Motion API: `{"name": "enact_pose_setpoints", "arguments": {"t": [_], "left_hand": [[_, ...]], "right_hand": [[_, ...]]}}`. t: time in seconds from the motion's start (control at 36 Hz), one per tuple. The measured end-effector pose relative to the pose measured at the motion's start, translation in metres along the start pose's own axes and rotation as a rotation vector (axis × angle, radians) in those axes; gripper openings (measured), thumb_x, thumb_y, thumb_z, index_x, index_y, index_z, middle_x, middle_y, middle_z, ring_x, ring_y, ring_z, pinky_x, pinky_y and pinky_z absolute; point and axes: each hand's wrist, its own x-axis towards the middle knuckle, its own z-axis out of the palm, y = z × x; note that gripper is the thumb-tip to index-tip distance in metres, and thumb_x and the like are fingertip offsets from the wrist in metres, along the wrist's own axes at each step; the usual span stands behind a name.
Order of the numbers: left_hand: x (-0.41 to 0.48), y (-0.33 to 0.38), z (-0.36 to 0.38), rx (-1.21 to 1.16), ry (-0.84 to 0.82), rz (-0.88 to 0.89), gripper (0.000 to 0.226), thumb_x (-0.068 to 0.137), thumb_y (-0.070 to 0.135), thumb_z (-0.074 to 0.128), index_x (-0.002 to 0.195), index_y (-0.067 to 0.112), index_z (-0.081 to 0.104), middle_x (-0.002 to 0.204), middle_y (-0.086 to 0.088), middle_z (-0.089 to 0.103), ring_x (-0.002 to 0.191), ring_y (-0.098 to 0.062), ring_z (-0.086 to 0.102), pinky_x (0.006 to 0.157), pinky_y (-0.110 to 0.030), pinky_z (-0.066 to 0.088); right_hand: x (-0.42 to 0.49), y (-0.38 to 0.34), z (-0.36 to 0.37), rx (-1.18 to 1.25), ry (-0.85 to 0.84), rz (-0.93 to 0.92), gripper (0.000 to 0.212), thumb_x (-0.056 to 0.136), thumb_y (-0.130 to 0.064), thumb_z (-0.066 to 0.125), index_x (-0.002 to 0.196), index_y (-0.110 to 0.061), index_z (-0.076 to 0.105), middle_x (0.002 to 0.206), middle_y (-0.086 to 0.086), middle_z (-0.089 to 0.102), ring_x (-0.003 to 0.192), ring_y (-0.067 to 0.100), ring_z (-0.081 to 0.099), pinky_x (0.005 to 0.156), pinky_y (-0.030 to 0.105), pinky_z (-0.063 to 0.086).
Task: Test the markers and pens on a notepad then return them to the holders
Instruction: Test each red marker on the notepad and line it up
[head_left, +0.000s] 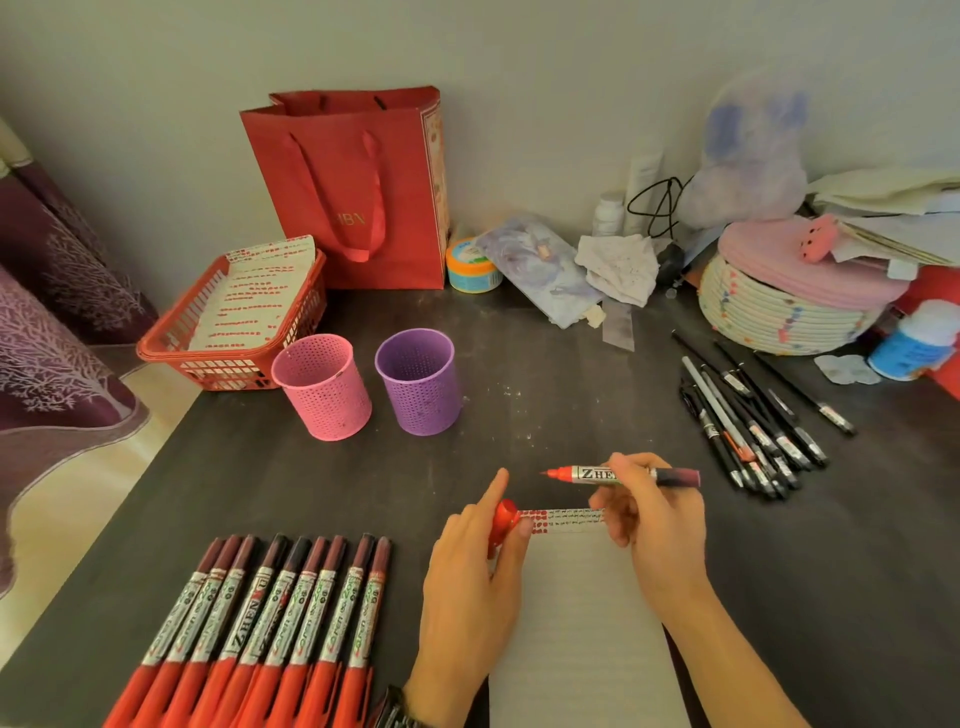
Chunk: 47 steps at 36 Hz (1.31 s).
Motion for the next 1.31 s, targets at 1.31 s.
{"name": "enact_pose_setpoints", "arguments": {"t": [1.31], "left_hand": [[-0.038, 0.06, -0.047, -0.136, -0.271, 0.345, 0.023, 0.091, 0.047, 0.062, 0.111, 0.039, 0.068, 0.104, 0.019, 0.066, 0.088, -0.017, 0.06, 0.071, -0.014, 0.045]], "right_hand": [[-0.096, -0.054, -0.053, -0.09, -0.209, 0.21, 0.065, 0.051, -0.066, 0.088, 0.087, -0.012, 0.08, 0.063, 0.012, 0.064, 0.042, 0.015, 0.045, 0.039, 0.023, 0.035]]}}
